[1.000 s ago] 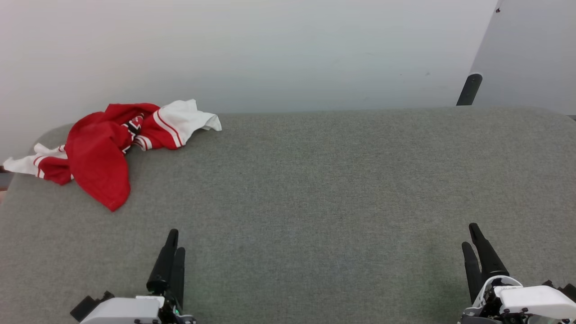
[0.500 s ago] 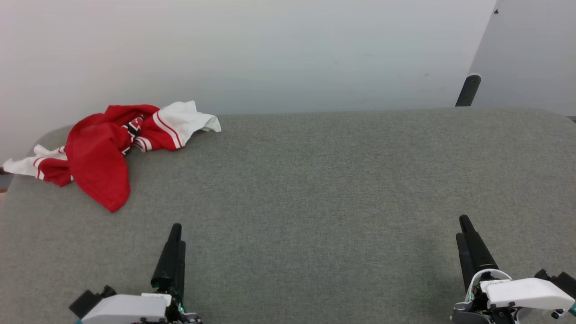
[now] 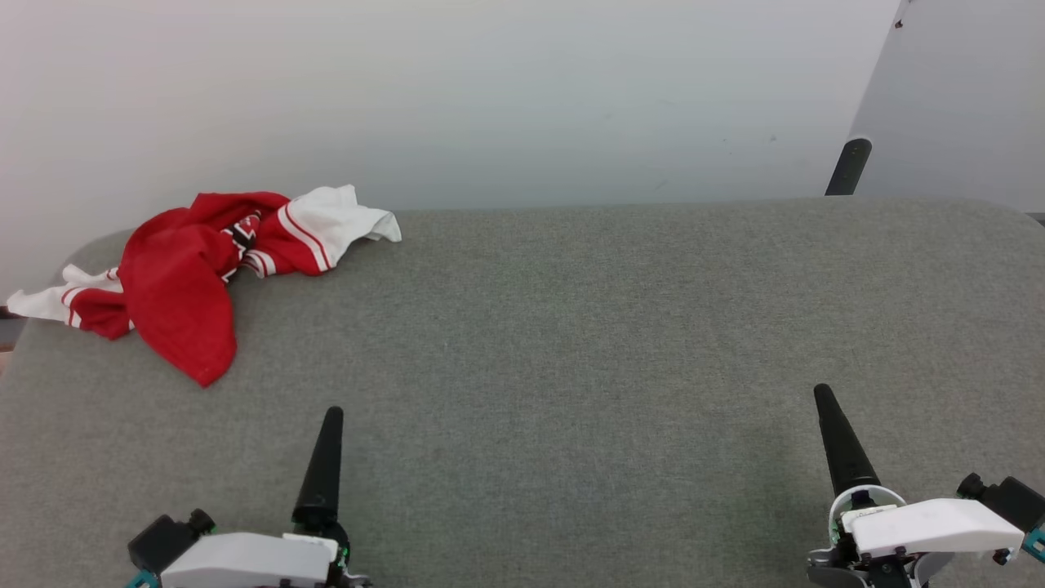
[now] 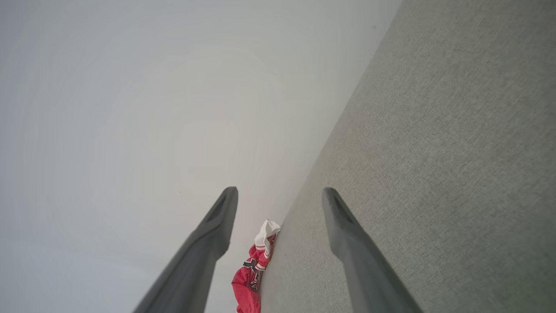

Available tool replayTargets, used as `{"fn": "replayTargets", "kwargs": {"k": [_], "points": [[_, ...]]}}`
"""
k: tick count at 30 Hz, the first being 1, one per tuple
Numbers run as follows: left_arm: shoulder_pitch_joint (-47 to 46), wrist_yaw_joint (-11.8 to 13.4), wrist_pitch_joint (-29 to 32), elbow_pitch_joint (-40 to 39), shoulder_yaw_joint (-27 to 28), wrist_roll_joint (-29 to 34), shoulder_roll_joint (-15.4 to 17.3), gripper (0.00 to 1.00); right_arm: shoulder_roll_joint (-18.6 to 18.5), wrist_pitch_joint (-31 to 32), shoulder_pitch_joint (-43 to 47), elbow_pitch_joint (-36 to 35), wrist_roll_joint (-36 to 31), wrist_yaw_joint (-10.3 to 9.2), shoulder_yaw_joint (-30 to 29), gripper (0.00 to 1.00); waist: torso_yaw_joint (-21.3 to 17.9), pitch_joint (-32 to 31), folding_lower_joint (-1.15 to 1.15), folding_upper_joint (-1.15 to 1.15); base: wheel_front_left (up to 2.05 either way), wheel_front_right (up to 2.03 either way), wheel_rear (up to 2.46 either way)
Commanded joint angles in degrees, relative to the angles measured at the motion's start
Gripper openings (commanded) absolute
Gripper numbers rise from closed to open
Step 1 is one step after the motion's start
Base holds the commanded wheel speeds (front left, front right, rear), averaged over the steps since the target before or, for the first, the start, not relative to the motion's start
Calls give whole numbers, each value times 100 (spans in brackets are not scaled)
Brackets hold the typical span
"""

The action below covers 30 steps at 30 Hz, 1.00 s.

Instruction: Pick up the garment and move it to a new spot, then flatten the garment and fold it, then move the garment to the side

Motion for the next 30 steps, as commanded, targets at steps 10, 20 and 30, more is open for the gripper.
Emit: {"fn": "replayTargets", "kwargs": {"k": [10,20,30], "points": [[-34,107,-198,-171,-65,1166,55,100,-44,-212,-186,-73,-1091,27,133,100,-10,-16,0,0,0,0,0],[45,202,-357,-237,-162,2666,80,100,-34,-372,-161,-110,-2522,27,211,100,-20,-41,0,0,0,0,0],[124,232,-502,-319,-223,4146,103,100,1,-520,-114,-142,-3821,30,302,100,-43,-78,0,0,0,0,0]]}}
